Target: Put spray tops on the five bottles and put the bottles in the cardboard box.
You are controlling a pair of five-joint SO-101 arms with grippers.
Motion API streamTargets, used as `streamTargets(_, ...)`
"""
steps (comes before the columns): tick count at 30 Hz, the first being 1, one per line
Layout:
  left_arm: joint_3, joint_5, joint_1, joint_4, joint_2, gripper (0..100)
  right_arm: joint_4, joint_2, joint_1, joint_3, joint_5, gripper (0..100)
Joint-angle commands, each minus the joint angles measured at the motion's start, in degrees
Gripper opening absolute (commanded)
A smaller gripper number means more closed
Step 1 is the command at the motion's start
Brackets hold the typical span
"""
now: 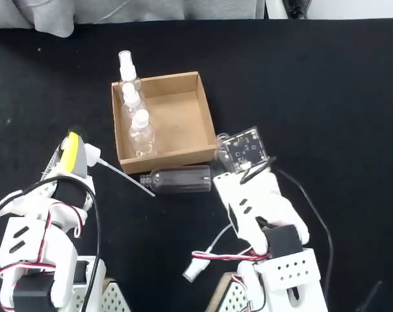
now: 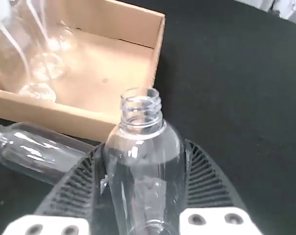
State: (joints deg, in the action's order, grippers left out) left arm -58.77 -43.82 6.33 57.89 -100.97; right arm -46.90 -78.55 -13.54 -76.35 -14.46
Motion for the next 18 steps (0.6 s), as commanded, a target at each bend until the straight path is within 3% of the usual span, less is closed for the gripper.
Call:
streamTargets(1, 0.4, -0.5, 0.0, -1.5, -0.7, 3, -0.4, -1.5, -2.5, -0.1, -3.0, 8.8)
streamTargets(7, -0.4, -1.0, 0.0, -1.6, -0.8, 3, 0.2, -1.5, -7.2, -1.9, -6.1, 8.8)
streamTargets(9, -0.4, -4.0, 0.2, -1.8, -0.8, 3, 0.1, -1.5, -8.0, -1.9, -6.2, 8.8)
streamTargets(18, -4.2, -8.2, 0.5, -9.3, -0.8, 3, -0.1, -3.4, -12.2, -3.7, -10.6, 8.8)
